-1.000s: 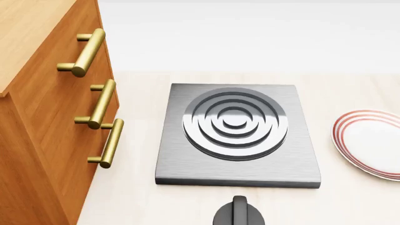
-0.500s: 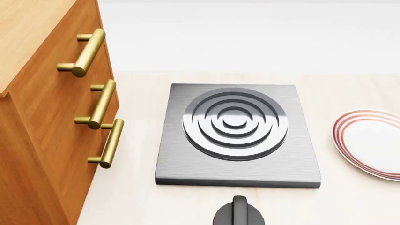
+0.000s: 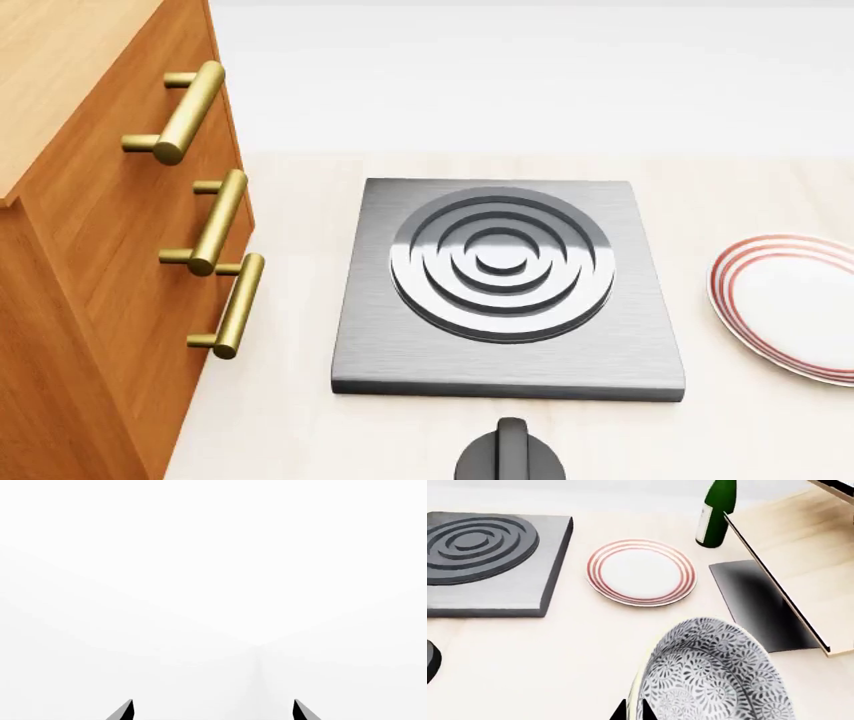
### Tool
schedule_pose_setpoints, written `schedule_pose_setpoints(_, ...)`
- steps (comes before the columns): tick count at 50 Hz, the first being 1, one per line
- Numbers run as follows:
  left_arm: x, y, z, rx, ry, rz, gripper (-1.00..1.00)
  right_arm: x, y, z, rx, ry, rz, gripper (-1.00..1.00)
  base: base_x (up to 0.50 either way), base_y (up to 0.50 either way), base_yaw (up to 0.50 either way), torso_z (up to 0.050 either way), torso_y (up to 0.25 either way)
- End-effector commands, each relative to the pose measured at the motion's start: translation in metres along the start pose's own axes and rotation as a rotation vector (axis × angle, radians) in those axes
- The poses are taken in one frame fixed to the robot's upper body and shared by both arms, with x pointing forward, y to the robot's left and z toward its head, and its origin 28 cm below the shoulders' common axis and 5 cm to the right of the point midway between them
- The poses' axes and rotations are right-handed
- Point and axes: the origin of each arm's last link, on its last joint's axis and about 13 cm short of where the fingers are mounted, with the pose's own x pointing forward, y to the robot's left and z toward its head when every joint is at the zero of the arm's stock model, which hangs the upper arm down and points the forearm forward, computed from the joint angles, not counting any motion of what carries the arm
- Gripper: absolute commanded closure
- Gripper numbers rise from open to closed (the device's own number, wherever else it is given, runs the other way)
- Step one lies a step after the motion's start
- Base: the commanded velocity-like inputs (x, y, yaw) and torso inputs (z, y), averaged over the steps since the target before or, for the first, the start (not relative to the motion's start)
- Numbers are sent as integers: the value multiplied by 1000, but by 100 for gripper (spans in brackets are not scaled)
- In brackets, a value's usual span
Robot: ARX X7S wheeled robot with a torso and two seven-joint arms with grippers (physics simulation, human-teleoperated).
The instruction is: Put the bowl on the stove.
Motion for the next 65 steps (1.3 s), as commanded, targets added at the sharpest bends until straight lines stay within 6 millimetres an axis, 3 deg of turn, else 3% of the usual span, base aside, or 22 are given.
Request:
schedule_pose_setpoints(1,0,3,1,20,-12,21,-100,-6,4,34,-71,-94,75,100,0,0,0,0,0)
schedule_pose_setpoints(20,0,4,2,4,-15,38,-100,25,37,98,-159,-236,244,100,0,0,0,0,0)
schedule_pose_setpoints(29,0,5,2,7,-16,40,-100,42,53,117,-179,-273,298,100,0,0,0,0,0)
schedule_pose_setpoints(56,-1,6,2,13,-20,42,-100,74,89,144,-253,-296,430,100,0,0,0,0,0)
schedule_pose_setpoints(65,-1,6,2,15,-21,44,-100,76,98,148,-260,-324,473,100,0,0,0,0,0)
